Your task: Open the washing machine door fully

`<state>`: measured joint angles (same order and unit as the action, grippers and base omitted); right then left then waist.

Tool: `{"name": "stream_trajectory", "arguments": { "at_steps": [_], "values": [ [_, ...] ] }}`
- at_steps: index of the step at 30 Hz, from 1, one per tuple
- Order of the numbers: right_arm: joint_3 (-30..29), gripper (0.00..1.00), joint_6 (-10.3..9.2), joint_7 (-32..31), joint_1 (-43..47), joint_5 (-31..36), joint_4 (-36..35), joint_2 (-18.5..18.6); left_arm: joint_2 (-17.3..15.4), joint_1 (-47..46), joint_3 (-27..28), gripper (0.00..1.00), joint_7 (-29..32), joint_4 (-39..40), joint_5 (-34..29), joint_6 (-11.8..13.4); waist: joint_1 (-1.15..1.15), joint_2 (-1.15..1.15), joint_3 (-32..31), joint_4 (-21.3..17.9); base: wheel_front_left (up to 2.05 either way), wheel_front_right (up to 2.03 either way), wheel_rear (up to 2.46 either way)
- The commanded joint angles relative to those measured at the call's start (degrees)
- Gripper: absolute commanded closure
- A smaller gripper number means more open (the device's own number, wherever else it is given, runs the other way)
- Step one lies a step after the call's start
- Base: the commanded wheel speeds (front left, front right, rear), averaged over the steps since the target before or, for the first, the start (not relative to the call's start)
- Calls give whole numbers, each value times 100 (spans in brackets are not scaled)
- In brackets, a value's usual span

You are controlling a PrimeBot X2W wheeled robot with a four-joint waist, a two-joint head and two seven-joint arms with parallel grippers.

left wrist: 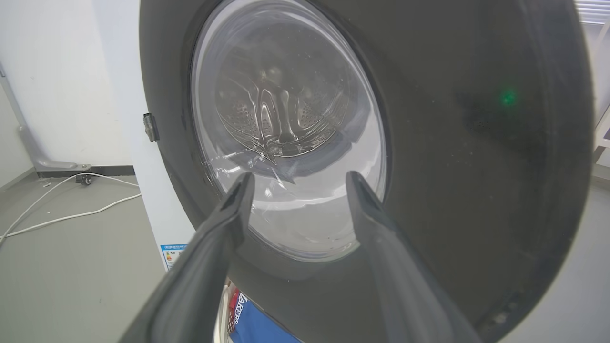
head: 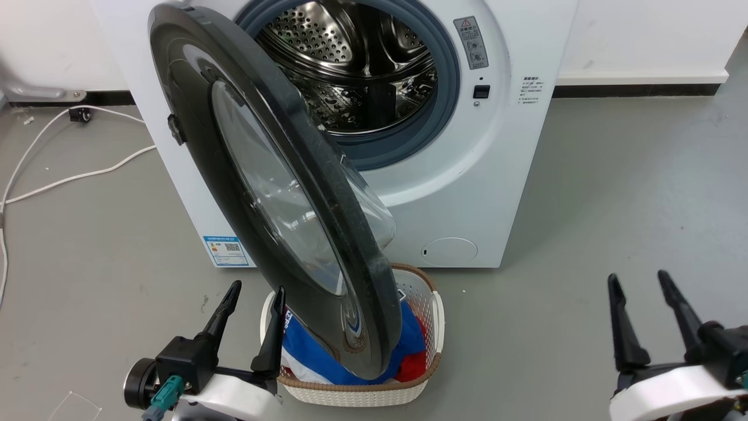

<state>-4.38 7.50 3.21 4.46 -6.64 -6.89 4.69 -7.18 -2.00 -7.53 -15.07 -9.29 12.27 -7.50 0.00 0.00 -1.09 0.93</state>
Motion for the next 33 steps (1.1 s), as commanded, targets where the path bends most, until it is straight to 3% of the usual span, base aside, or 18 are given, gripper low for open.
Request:
{"name": "stream_trajectory", "arguments": {
  "at_steps": [1, 21, 22, 23, 24, 33],
  "values": [
    [76, 0, -1, -49, 135, 91, 5, -64, -35, 9, 14, 0, -14, 7, -40, 2, 0, 0, 1, 5, 0, 0, 0],
    [212, 0, -1, 20, 165, 124, 362, -190, -33, -25, 63, 0, -14, -78, -75, 2, 0, 0, -17, -1, 0, 0, 0],
    [218, 0, -1, 12, 172, 111, 364, -191, -30, -18, 66, 18, -14, -90, -62, 2, 0, 0, -15, -4, 0, 0, 0],
    [221, 0, -1, 17, 175, 106, 356, -190, -28, -15, 69, 86, -14, -98, -43, 2, 0, 0, -14, -6, 0, 0, 0],
    [228, 0, -1, 19, 179, 93, 344, -191, -28, -20, 72, 100, -14, -91, -30, 2, 0, 0, -10, -9, 0, 0, 0],
    [221, 0, -1, -23, 181, 56, 296, -191, 59, -180, 303, 100, -13, 248, -28, 1, 0, 0, 13, -10, 0, 0, 0]
  ]
}}
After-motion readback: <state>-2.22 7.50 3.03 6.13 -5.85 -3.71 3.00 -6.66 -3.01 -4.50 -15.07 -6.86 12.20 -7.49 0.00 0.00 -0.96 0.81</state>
